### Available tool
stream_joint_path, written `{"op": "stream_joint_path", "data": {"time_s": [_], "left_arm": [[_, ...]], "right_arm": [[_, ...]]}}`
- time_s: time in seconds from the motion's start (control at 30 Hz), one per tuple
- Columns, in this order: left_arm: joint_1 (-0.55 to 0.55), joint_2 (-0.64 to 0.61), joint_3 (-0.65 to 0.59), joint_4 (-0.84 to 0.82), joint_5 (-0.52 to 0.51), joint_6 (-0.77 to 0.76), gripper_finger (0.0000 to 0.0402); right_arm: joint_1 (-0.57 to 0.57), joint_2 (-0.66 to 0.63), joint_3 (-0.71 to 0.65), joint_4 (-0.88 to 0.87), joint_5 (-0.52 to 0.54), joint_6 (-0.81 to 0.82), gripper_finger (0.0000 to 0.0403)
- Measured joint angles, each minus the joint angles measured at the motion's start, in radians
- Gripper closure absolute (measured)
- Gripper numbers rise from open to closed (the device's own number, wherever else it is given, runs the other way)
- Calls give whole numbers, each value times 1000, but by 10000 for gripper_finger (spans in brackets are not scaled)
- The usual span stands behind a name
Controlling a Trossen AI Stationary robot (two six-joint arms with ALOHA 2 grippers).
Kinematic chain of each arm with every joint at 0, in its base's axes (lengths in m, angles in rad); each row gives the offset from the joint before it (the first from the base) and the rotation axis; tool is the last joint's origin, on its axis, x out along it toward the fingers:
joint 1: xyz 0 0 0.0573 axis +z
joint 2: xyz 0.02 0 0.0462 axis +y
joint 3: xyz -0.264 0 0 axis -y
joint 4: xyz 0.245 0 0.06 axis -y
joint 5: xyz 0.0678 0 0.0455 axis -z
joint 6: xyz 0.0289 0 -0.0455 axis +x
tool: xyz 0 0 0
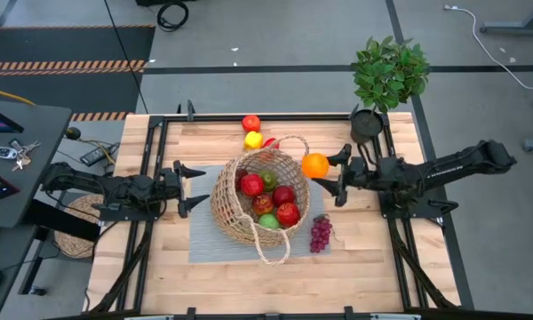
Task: Build produce basket
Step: Put the orange into the mesh basket
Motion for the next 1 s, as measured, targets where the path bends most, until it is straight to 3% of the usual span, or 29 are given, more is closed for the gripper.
{"op": "stream_joint_path", "data": {"time_s": [0.33, 0.8, 1.0], "left_arm": [[0, 0, 0, 0, 0, 0, 8], [0, 0, 0, 0, 0, 0, 8], [0, 0, 0, 0, 0, 0, 8]], "right_arm": [[132, 97, 140, -77, 352, -423, 112], [245, 237, 231, -69, 620, -720, 112], [276, 299, 252, 0, 637, -825, 112]]}}
